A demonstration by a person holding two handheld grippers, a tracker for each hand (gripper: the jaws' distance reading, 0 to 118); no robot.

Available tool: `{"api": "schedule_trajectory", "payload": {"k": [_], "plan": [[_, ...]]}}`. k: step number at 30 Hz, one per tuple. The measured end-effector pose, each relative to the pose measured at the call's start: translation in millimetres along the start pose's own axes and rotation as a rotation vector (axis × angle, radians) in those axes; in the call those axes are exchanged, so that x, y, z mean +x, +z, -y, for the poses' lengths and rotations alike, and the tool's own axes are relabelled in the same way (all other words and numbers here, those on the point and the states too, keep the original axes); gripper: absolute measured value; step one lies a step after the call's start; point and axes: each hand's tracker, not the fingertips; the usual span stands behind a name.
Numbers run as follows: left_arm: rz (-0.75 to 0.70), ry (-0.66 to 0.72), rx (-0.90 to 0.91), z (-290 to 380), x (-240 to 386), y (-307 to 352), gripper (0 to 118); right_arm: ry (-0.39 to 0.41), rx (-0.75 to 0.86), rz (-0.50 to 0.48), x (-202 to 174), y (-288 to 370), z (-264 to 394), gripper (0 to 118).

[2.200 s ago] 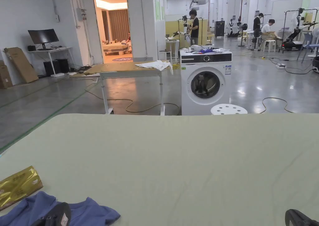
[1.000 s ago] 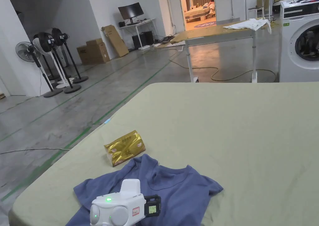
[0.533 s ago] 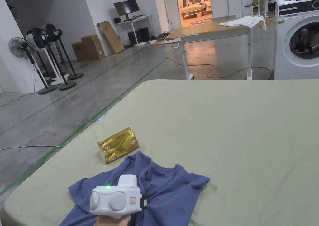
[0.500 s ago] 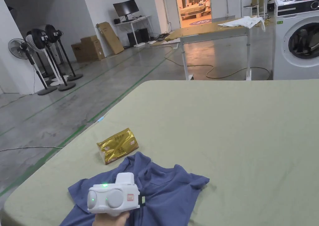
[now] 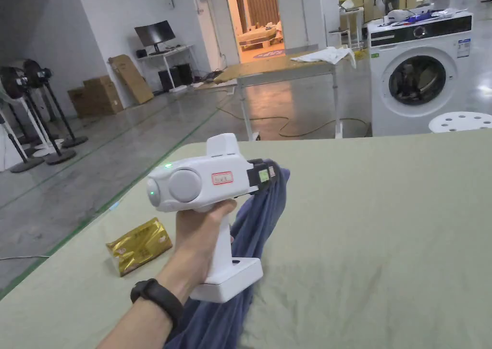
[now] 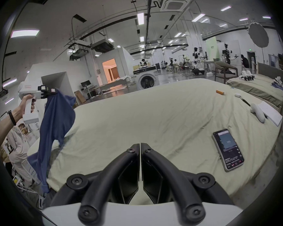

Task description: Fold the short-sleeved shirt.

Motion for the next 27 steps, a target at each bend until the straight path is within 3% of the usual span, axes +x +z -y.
{"api": "schedule_trajectory", "payload": {"k": [9,13,19,20,23,24,27], "plan": [[0.470,-0.053,-0.338,178,212,-120,0,-0.030,0.018,0.096,28,31,4,0],[0.662,-0.103,-0.501,258,293,-116,0,-0.017,0.020,0.145,34,48,6,0],[0.694,-0.095,-0.558,317,310,-72,0,-0.025,-0.004,0.157,33,53,12,0],[0.683,-0.122,-0.543,317,308,-66,7,-0.024,-0.008,0.150,31,50,13,0],[0.704,-0.153,-0.503,301,284,-40,76,0.003,-0.017,0.122,21,41,13,0],[0.672,-0.177,-0.443,289,275,-26,82,0.013,-0.007,0.101,18,40,11,0],[0.534,-0.244,-0.237,248,238,24,82,0.050,0.028,0.048,10,36,5,0]]}}
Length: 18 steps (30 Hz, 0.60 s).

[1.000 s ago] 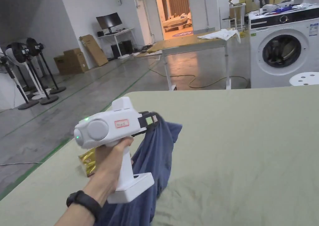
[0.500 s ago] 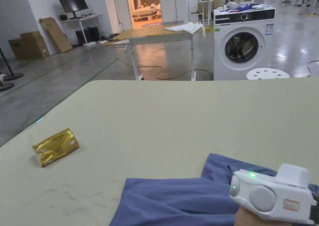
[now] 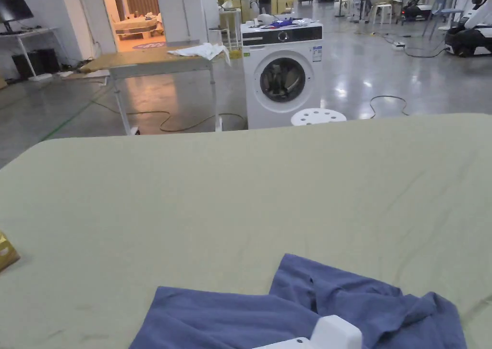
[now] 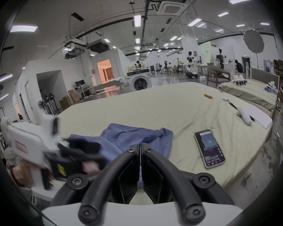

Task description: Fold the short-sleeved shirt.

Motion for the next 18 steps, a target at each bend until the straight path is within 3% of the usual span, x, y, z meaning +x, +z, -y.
{"api": "schedule_trajectory", "payload": {"k": [3,7,8,10,12,15,18], "plan": [[-0.215,-0.093,0.146,-11,-6,74,82,0.052,0.027,-0.018,-8,-4,-9,0],[-0.613,-0.179,0.302,-5,1,151,81,0.113,0.062,-0.040,-16,-8,-17,0],[-0.654,-0.176,0.305,-3,2,164,76,0.119,0.067,-0.041,-18,-8,-18,0],[-0.702,-0.162,0.311,5,3,186,41,0.125,0.078,-0.053,-20,-9,-21,0],[-0.787,-0.157,0.311,15,8,199,16,0.119,0.094,-0.077,-21,-8,-20,0],[-0.821,-0.150,0.324,26,13,213,0,0.115,0.110,-0.114,-23,-7,-17,0],[-0.867,-0.142,0.335,34,17,221,0,0.135,0.108,-0.111,-26,-6,-15,0]]}}
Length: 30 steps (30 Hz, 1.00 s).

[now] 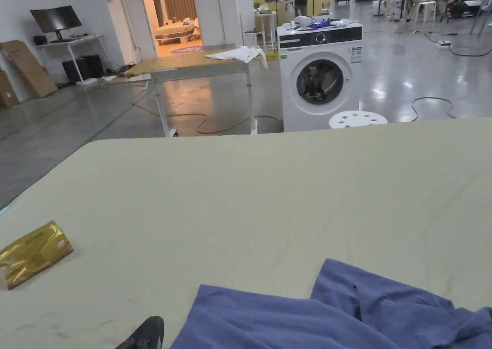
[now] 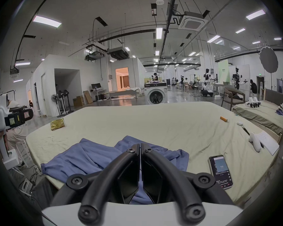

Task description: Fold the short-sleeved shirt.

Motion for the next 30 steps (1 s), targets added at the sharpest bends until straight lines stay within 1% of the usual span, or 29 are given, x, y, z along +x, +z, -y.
{"api": "schedule_trajectory", "payload": {"k": [5,14,17,20,21,22,23,24,25,26,28,30], "plan": [[-0.019,0.032,-0.022,4,-6,0,0,0.009,-0.007,0.009,0,-1,2,0],[0.013,0.058,-0.038,5,-10,-17,0,0.010,-0.012,0.016,2,-3,4,0],[0.028,0.073,-0.063,9,-14,-29,0,0.014,-0.022,0.020,4,-4,6,0],[0.062,0.108,-0.131,15,-23,-57,0,0.010,-0.034,0.022,6,-7,9,0],[0.080,0.122,-0.152,19,-29,-72,4,0.007,-0.038,0.024,7,-7,10,0],[0.096,0.126,-0.185,24,-32,-88,14,0.004,-0.042,0.025,6,-7,10,0],[0.119,0.130,-0.189,30,-36,-104,29,0.001,-0.046,0.026,6,-8,11,0],[0.149,0.130,-0.223,36,-41,-123,52,-0.002,-0.051,0.028,8,-8,13,0],[0.159,0.119,-0.273,40,-44,-144,63,-0.003,-0.057,0.031,9,-7,15,0],[0.173,0.126,-0.298,43,-47,-164,65,-0.003,-0.063,0.037,9,-7,16,0],[0.195,0.157,-0.363,51,-55,-207,65,-0.010,-0.074,0.048,14,-6,20,0],[0.209,0.190,-0.436,61,-63,-250,65,-0.041,-0.101,0.059,21,-7,25,0]]}}
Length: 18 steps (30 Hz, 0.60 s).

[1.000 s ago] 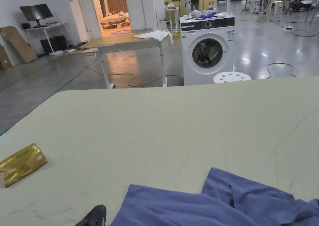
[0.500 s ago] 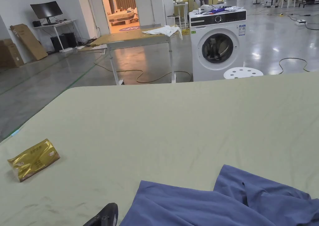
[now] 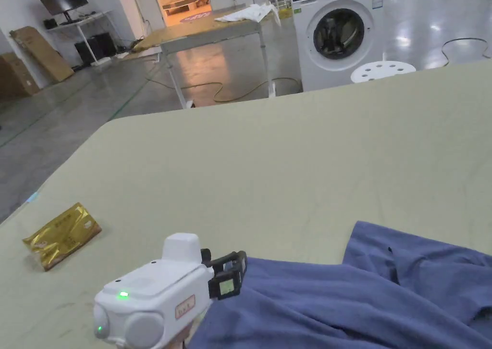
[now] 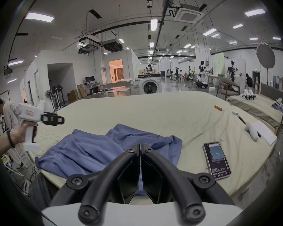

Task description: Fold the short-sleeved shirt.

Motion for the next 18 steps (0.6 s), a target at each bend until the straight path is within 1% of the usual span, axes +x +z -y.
{"api": "schedule_trajectory", "payload": {"k": [2,3,5,8,9,10,12,14,15,16,17,18], "plan": [[0.008,0.085,-0.076,-4,-18,-37,65,-0.032,-0.019,0.018,7,-1,4,0],[-0.015,0.114,-0.121,-4,-24,-54,65,-0.043,-0.029,0.027,10,0,6,0],[-0.046,0.119,-0.203,-4,-32,-80,64,-0.043,-0.042,0.045,15,1,10,0],[-0.059,0.107,-0.236,-3,-34,-102,64,-0.028,-0.072,0.087,21,2,16,0],[-0.072,0.105,-0.260,-2,-34,-110,61,-0.029,-0.080,0.095,23,3,17,0],[-0.095,0.091,-0.285,1,-29,-112,54,-0.031,-0.088,0.102,25,3,18,0],[-0.112,0.039,-0.305,4,-23,-120,47,-0.029,-0.096,0.114,27,4,19,0],[-0.139,-0.022,-0.290,6,-12,-119,46,-0.020,-0.102,0.125,29,5,19,0],[-0.142,-0.044,-0.298,5,-8,-120,43,-0.018,-0.106,0.129,30,4,19,0],[-0.139,-0.064,-0.301,4,-4,-121,37,-0.018,-0.110,0.132,31,3,19,0],[-0.142,-0.088,-0.308,3,0,-123,27,-0.019,-0.115,0.135,32,0,18,0],[-0.143,-0.107,-0.318,4,7,-123,11,-0.022,-0.120,0.139,32,-3,17,0]]}}
